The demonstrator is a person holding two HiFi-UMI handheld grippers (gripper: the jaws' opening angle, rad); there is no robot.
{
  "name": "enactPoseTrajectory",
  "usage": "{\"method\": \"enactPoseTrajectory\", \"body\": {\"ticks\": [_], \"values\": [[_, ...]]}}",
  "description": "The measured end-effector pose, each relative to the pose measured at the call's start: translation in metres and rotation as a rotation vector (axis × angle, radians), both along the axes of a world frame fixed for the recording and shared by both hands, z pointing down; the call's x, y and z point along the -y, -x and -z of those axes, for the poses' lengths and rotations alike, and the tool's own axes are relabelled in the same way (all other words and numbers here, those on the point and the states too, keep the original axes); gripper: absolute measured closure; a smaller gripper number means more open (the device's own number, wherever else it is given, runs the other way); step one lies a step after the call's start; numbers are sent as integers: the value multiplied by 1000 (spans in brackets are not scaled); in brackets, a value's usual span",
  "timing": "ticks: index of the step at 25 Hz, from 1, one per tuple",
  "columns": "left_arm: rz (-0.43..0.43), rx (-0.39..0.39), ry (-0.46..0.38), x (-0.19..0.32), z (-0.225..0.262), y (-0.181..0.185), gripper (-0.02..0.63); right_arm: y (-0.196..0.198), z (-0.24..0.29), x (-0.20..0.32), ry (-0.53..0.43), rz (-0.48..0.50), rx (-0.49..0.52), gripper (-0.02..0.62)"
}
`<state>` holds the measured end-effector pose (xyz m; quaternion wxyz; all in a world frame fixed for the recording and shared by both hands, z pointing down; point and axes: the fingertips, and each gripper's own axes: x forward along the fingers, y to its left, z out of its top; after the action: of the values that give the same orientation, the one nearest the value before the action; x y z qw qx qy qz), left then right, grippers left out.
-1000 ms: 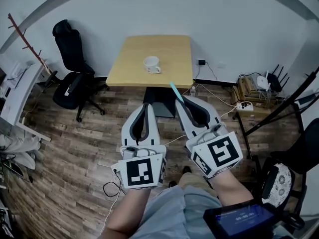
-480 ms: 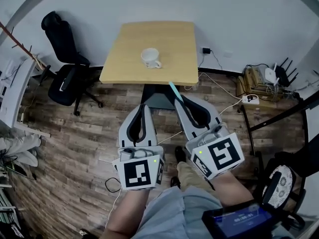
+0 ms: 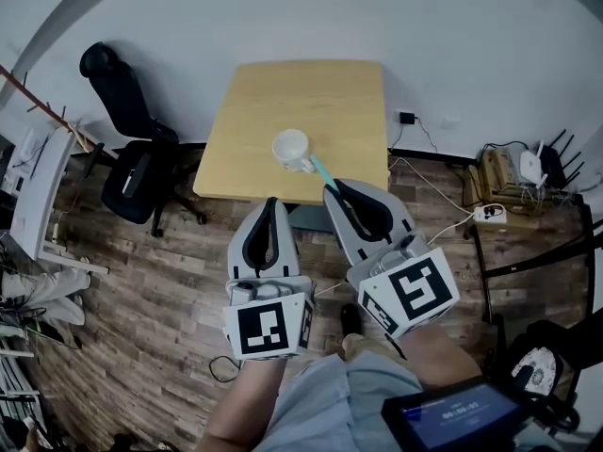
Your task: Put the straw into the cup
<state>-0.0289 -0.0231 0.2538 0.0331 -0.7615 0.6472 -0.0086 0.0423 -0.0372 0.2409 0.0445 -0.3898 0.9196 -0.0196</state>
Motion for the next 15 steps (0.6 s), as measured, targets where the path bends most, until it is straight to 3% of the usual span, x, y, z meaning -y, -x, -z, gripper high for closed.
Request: {"method": "enactPoseTrajectory", "body": {"ticks": [10, 15], "values": [[59, 19, -59, 48, 27, 16, 607, 14, 36, 56, -88, 45, 32, 572], [58, 5, -69, 66, 23, 29, 607, 28, 35, 77, -88, 51, 21, 572]]}}
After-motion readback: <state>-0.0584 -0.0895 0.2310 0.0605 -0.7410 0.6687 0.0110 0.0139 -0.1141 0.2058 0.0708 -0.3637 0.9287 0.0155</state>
